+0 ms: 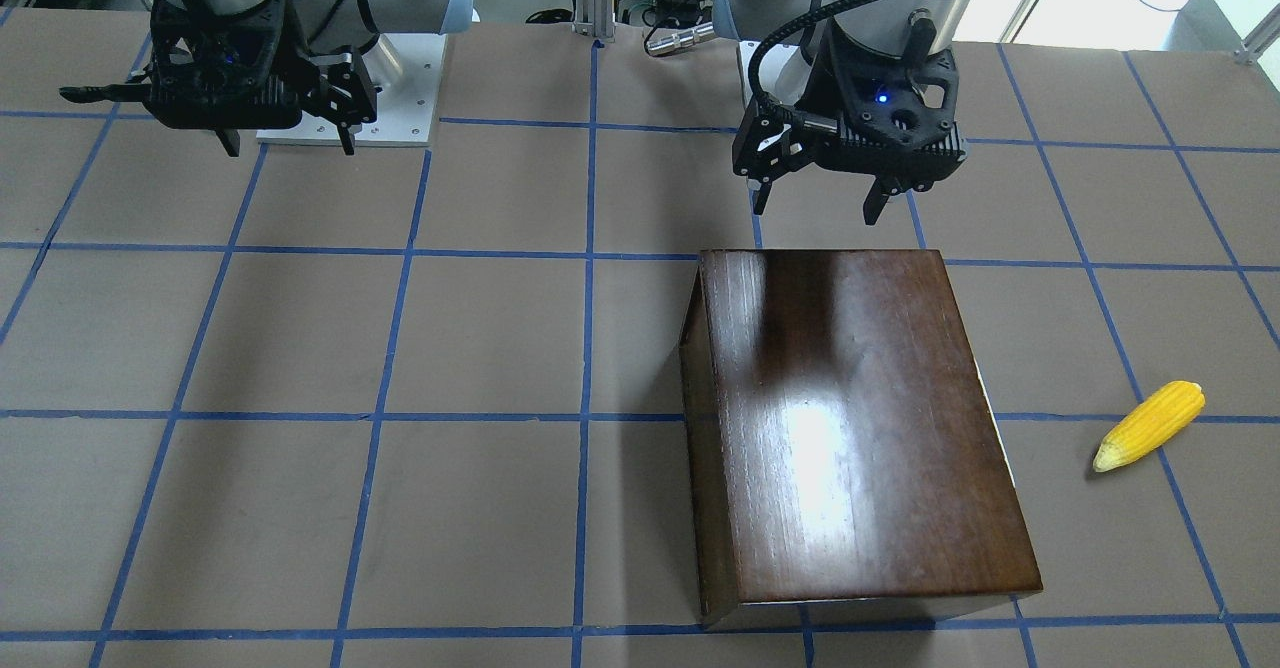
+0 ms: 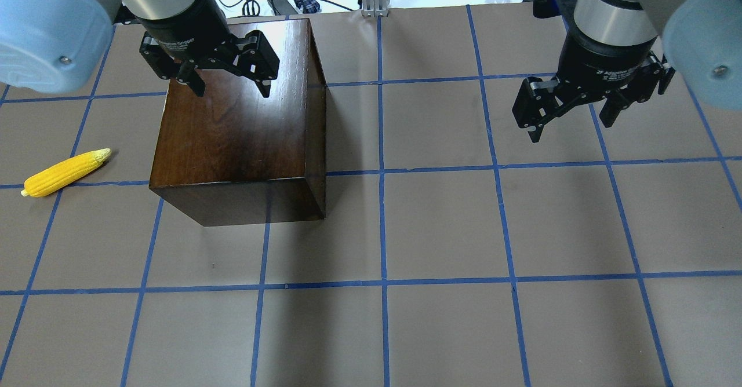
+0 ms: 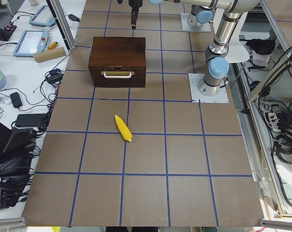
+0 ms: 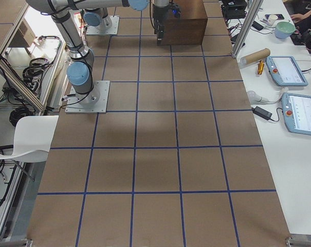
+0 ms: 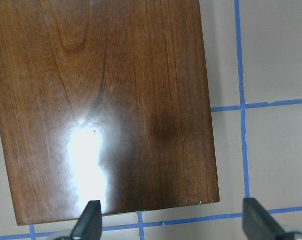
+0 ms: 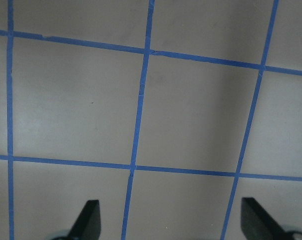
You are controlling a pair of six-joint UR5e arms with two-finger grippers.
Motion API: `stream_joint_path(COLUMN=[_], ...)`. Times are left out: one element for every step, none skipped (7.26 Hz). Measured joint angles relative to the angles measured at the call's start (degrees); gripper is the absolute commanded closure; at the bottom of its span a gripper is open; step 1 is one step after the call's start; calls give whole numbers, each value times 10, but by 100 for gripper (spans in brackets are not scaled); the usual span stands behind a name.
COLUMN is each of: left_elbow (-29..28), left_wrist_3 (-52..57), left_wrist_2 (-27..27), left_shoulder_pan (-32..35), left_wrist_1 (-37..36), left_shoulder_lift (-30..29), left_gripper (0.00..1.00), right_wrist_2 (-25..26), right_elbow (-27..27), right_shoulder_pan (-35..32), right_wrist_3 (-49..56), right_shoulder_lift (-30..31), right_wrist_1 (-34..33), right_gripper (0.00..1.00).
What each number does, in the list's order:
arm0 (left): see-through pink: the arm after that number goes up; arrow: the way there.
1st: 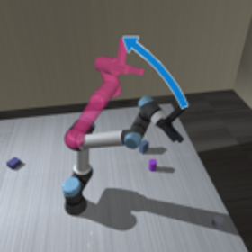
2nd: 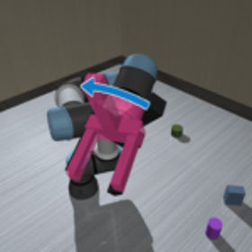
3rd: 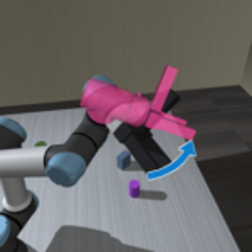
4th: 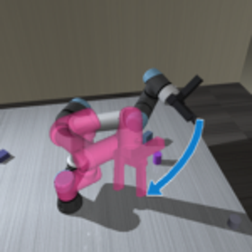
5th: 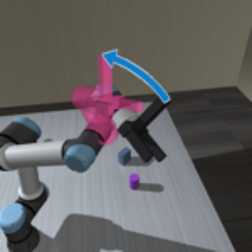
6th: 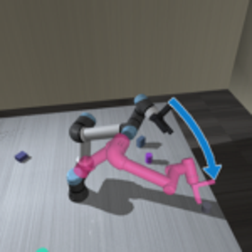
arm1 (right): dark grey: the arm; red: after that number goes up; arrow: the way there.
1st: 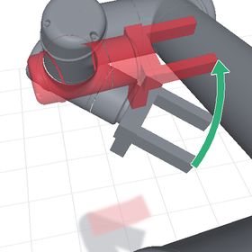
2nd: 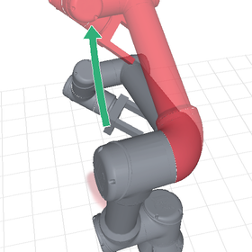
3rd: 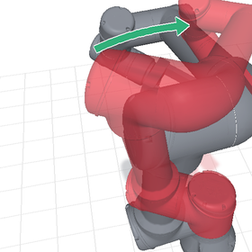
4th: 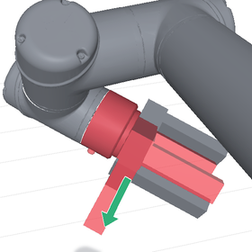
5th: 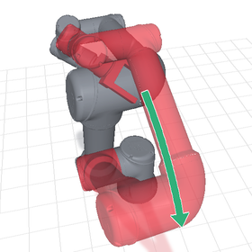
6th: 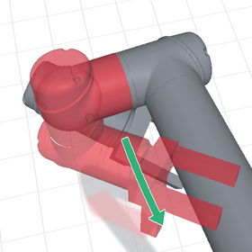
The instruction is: Open drawer and put corn inside
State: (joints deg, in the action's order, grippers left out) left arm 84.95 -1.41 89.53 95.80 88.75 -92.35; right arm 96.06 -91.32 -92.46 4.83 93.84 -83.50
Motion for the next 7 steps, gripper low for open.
stream_joint_path(left_elbow=[1, 1, 2, 2, 2, 1, -1], left_wrist_3=[0, 1, 1, 1, 2, 4, 6], left_wrist_2=[0, -1, -2, -3, -3, -2, -2], left_shoulder_pan=[0, -1, -1, -1, -2, -3, -4], left_wrist_1=[0, 0, 0, 1, 3, 7, 10], left_shoulder_lift=[1, 1, 1, 1, 1, 1, 2], left_gripper=[0, 0, 0, 0, 0, 0, 0], right_wrist_2=[0, 0, 0, 0, 0, 0, 0], right_elbow=[0, 0, 0, 0, 0, 0, 0], right_shoulder_pan=[0, 0, 0, 0, 0, 0, 0], right_wrist_3=[0, 0, 0, 0, 0, 0, 0], right_shoulder_lift=[0, 0, 0, 0, 0, 0, 0], right_wrist_1=[0, 0, 0, 0, 0, 0, 0], right_gripper=[0, 0, 0, 0, 0, 0, 0])
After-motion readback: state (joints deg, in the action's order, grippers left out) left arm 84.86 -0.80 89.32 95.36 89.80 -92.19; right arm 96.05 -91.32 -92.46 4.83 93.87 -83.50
